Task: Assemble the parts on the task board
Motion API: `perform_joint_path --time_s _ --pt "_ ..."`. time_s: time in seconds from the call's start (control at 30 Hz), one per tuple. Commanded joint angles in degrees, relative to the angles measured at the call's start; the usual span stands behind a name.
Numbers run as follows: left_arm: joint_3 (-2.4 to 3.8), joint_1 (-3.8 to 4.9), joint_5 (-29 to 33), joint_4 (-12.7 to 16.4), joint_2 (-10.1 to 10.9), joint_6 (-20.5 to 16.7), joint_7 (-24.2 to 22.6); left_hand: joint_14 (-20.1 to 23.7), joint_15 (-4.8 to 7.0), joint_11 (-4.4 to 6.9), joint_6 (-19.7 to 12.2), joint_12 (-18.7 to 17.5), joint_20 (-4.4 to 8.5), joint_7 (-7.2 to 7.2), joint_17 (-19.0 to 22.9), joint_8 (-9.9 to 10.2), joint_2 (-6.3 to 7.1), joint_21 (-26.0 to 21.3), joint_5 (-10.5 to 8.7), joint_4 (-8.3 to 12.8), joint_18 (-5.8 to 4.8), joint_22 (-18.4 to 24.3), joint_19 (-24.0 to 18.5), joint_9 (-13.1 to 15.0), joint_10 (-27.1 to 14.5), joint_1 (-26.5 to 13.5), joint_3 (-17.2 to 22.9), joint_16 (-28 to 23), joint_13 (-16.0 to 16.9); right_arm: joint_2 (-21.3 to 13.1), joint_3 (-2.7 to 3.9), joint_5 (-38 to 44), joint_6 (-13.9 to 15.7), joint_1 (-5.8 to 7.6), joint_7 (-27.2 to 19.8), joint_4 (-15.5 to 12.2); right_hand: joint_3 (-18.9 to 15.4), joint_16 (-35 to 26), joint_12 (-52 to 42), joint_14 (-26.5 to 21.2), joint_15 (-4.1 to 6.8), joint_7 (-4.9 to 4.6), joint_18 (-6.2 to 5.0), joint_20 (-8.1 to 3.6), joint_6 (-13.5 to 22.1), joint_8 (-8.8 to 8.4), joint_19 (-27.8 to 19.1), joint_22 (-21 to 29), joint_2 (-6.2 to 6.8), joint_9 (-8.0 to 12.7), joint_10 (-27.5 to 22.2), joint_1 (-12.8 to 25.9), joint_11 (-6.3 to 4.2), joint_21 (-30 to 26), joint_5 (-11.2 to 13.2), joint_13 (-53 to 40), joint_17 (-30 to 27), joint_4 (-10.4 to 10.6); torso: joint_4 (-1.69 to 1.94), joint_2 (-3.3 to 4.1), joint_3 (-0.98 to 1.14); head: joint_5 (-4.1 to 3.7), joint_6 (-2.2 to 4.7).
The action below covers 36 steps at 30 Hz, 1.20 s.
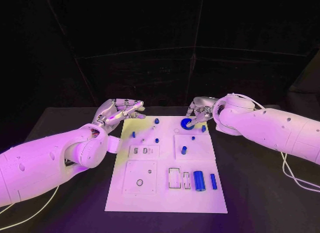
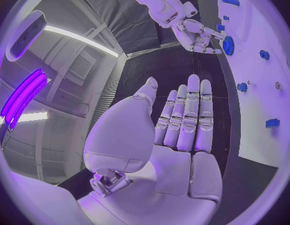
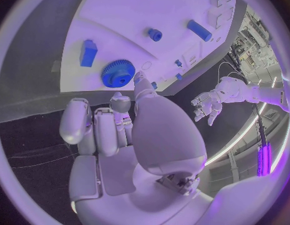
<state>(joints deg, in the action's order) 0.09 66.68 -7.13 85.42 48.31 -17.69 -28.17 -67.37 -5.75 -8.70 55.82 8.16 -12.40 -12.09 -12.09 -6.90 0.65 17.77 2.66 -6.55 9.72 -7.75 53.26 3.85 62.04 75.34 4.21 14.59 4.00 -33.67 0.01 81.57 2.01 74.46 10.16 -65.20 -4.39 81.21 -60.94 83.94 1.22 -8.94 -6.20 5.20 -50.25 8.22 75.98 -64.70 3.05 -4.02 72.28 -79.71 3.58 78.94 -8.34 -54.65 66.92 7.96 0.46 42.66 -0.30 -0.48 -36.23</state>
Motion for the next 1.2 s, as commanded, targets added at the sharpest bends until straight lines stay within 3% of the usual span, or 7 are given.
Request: perform_joint_path --time_s 0.03,0.1,0.67,0.8,0.9,1.07,1.2 --pt "0.05 0.09 -0.2 -0.2 -0.1 1.0 0.2 0.0 0.07 -0.05 0.3 -0.3 0.08 -0.12 -0.1 0.3 -0.68 -0.4 0.12 0.3 0.79 0.1 0.3 0.0 0.3 0.0 -0.1 -0.4 0.0 0.3 0.0 0.3 -1.4 -0.09 0.2 0.4 0.1 0.4 -0.4 2.3 -0.52 -0.01 0.99 0.3 0.3 0.27 0.3 -0.1 -0.08 0.0 0.3 -0.8 0.16 0.4 -0.3 -0.3 0.2 -0.4 -0.01 -0.02 0.06 0.07 0.07" --pt "0.04 0.09 -0.2 -0.2 -0.1 1.0 0.2 0.0 0.07 -0.05 0.3 -0.3 0.08 -0.12 -0.1 0.3 -0.68 -0.4 0.12 0.3 0.79 0.1 0.3 0.0 0.3 0.0 -0.1 -0.4 0.0 0.5 0.0 0.4 -1.5 -0.19 0.2 0.6 0.2 0.5 -0.5 2.3 -0.51 0.0 1.0 0.3 0.3 0.33 0.3 -0.1 -0.2 0.0 0.3 -1.0 0.15 0.4 -0.3 -0.4 0.3 -0.5 -0.04 0.01 0.0 0.08 0.0" --pt "0.04 0.09 -0.2 -0.4 -0.2 1.1 0.2 0.0 0.06 -0.06 0.3 -0.4 0.07 -0.13 -0.1 0.3 -0.69 -0.4 0.13 0.3 0.79 0.1 0.3 0.0 0.3 0.0 -0.2 -0.5 0.0 1.2 -0.01 1.2 -2.0 -0.56 -0.4 2.1 1.3 0.9 -1.4 2.4 -0.44 0.1 1.08 0.26 -0.1 1.0 0.4 -0.6 -1.6 -0.1 0.2 -2.7 0.03 0.7 -1.0 -1.6 1.0 -1.5 -0.08 0.02 0.06 0.25 -0.21" --pt "0.04 0.09 -0.2 -0.5 -0.2 1.2 0.3 0.0 0.06 -0.06 0.3 -0.4 0.07 -0.13 -0.1 0.3 -0.69 -0.4 0.13 0.3 0.79 0.1 0.3 0.0 0.3 0.0 -0.2 -0.5 0.0 1.3 -0.01 1.7 -2.0 -0.63 -0.7 2.3 2.1 1.0 -1.8 2.4 -0.35 0.19 1.09 0.18 -0.8 1.51 0.4 -0.7 -2.18 -0.1 0.4 -3.3 -0.08 0.8 -3.8 -2.3 1.2 -2.0 -0.07 0.03 0.03 0.23 -0.25" --pt "0.04 0.09 -0.2 -0.5 -0.2 1.2 0.3 0.0 0.06 -0.07 0.3 -0.4 0.07 -0.16 -0.1 0.3 -0.68 -0.4 0.12 0.4 0.79 0.1 0.3 0.0 0.3 0.0 -0.2 -0.5 0.0 1.4 -0.01 2.9 -1.5 -0.73 -0.8 2.3 3.1 1.1 -2.5 2.4 -0.13 0.5 1.11 0.04 -2.5 2.43 0.5 -0.9 -2.84 -0.3 0.9 -3.8 -0.34 0.9 -3.9 -3.2 1.4 -2.4 -0.06 0.01 0.04 0.24 -0.3" --pt "0.03 0.09 -0.2 -0.5 -0.2 1.3 0.3 0.0 0.06 -0.07 0.3 -0.4 0.07 -0.16 -0.1 0.3 -0.68 -0.4 0.12 0.4 0.79 0.1 0.3 0.0 0.3 0.0 -0.2 -0.5 0.0 1.6 -0.01 5.0 0.3 -0.95 -0.9 2.3 5.4 1.3 -4.6 2.5 0.47 1.39 1.19 -0.48 -6.0 3.87 0.7 -1.4 -3.85 -0.6 2.5 -4.7 -1.14 1.2 -1.0 -5.6 1.9 -3.2 -0.06 0.01 0.03 0.21 -0.39" --pt "0.03 0.09 -0.2 -0.5 -0.2 1.3 0.3 0.0 0.06 -0.08 0.3 -0.4 0.07 -0.16 -0.1 0.3 -0.69 -0.4 0.12 0.4 0.79 0.1 0.3 0.0 0.3 0.0 -0.2 -0.5 0.0 1.6 -0.01 6.3 2.7 -1.18 -1.0 1.9 6.4 1.5 -6.1 2.5 0.79 1.82 1.35 -0.8 -7.3 4.19 1.1 -2.2 -3.78 -0.5 3.6 -4.1 -1.52 1.6 -2.1 -7.3 2.2 -3.3 -0.08 0.01 0.05 0.28 -0.4"
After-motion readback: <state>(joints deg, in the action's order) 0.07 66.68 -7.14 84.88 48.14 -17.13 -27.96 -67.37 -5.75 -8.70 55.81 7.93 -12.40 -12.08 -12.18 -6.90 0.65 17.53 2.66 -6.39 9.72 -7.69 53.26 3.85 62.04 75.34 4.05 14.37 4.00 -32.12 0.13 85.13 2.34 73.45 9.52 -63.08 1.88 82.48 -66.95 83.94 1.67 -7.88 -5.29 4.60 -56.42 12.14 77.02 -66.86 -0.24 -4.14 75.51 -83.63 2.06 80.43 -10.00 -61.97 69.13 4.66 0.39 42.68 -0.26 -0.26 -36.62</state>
